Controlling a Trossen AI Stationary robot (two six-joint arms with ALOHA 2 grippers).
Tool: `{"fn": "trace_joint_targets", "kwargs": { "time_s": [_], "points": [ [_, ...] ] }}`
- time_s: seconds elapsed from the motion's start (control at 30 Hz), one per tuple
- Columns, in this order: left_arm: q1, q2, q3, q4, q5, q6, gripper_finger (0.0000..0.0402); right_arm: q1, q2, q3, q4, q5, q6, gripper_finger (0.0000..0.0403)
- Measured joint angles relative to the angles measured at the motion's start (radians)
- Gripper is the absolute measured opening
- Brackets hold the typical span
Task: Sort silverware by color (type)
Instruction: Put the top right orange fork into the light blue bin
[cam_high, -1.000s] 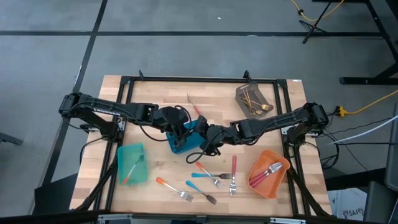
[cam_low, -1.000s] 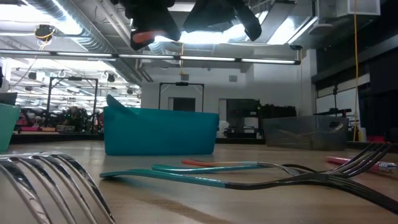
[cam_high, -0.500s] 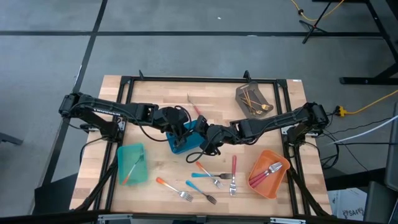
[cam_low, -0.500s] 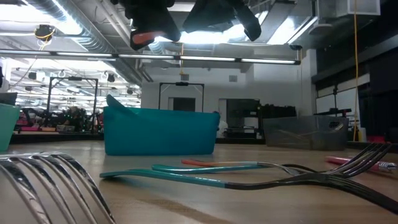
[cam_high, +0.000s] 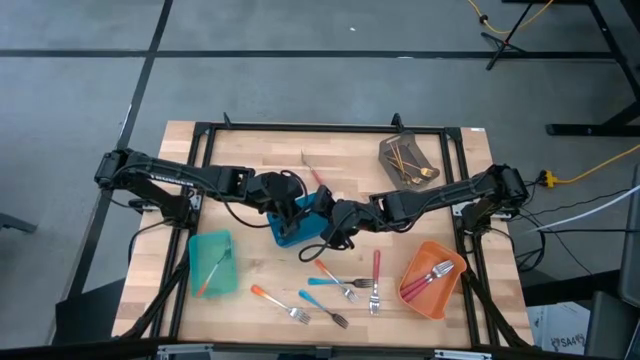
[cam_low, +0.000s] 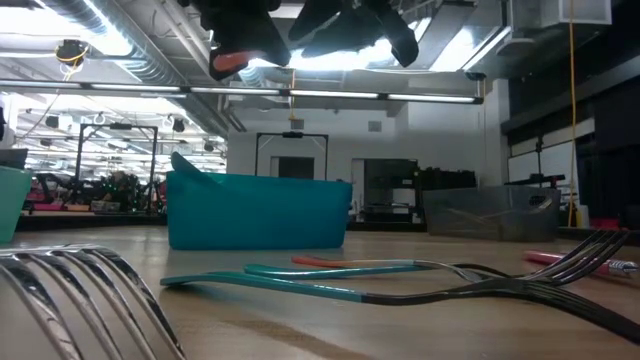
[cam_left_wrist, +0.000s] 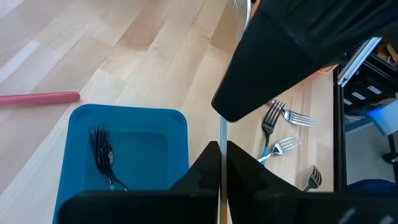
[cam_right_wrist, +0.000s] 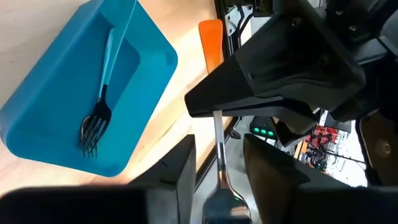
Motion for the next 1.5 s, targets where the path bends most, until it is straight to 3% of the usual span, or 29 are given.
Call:
{"fn": "trace_joint_targets", "kwargs": {
  "time_s": [0.2, 0.4, 0.57, 0.77, 0.97, 1.13, 1.5],
  "points": [
    [0.016, -0.025, 0.000, -0.039, -0.001, -0.066, 0.0002, 0.001, -0.007, 0.000, -0.009, 0.066, 0.016, 0.0147],
    [0.014, -0.136, 0.001, -0.187, -0.012, -0.221, 0.0002, -0.001, -0.057, 0.001, -0.069, 0.064, 0.118, 0.0145],
    [-0.048, -0.239, 0.001, -0.371, -0.015, -0.477, 0.0002, -0.009, -0.084, 0.000, -0.117, 0.064, 0.188, 0.0145],
    [-0.206, -0.315, 0.001, -0.537, 0.017, -0.855, 0.0001, -0.050, -0.092, 0.001, -0.154, 0.014, 0.264, 0.0144],
    [-0.370, -0.310, 0.000, -0.656, 0.117, -1.130, 0.0001, -0.097, -0.090, 0.001, -0.167, -0.073, 0.317, 0.0144],
    [-0.480, -0.269, 0.000, -0.730, 0.143, -1.282, 0.0001, -0.120, -0.090, 0.001, -0.169, -0.120, 0.355, 0.0144],
    [-0.629, -0.124, 0.000, -0.827, 0.296, -1.417, 0.0002, -0.126, -0.090, 0.000, -0.172, -0.135, 0.374, 0.0144]
  ]
}}
